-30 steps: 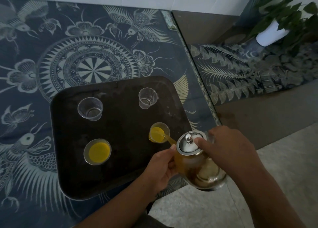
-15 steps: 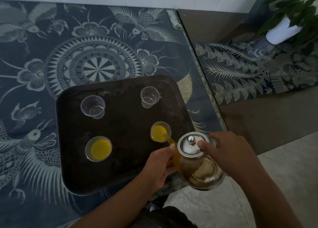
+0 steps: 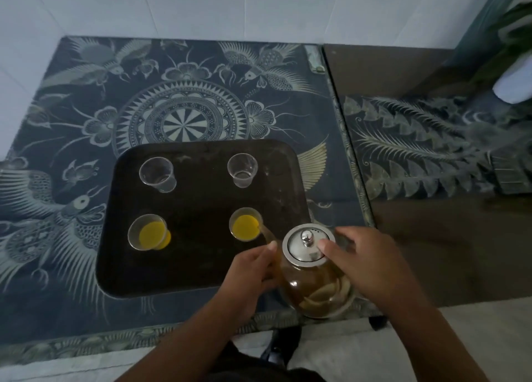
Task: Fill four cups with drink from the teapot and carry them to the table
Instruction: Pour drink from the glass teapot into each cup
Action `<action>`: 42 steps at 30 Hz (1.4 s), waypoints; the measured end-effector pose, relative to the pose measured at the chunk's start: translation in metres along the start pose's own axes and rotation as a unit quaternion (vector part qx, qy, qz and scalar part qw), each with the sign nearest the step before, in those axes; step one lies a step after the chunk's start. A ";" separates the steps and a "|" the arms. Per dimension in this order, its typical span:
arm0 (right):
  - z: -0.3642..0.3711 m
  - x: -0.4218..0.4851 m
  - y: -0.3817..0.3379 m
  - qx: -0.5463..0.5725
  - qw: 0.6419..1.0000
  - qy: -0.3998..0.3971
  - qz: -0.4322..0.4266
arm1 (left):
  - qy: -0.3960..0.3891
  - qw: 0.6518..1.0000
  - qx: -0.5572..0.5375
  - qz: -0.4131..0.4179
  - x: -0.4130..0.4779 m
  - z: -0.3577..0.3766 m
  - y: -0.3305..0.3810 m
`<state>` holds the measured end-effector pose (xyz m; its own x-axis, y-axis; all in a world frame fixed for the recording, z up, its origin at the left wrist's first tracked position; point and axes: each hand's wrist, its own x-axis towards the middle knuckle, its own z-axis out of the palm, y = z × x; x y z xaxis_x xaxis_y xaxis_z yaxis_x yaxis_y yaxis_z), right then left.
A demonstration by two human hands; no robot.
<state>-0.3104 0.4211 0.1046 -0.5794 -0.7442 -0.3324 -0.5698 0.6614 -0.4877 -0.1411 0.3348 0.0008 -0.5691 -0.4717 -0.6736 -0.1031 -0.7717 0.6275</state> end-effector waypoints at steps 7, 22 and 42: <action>-0.038 0.022 0.006 -0.015 0.998 -0.010 -0.067 | 0.039 0.998 -0.023 0.044 -0.002 0.036 0.015; -0.054 0.080 -0.053 0.000 0.999 0.029 -0.044 | -0.018 0.997 -0.017 0.077 0.052 0.013 0.100; -0.043 0.107 -0.092 -0.070 0.996 0.053 0.001 | -0.134 0.990 -0.023 0.035 0.102 -0.017 0.119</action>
<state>-0.3449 0.2848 0.1488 -0.6341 -0.7343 -0.2425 -0.6403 0.6744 -0.3677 -0.1970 0.1878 -0.0001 -0.7696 -0.3996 -0.4980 -0.0228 -0.7623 0.6469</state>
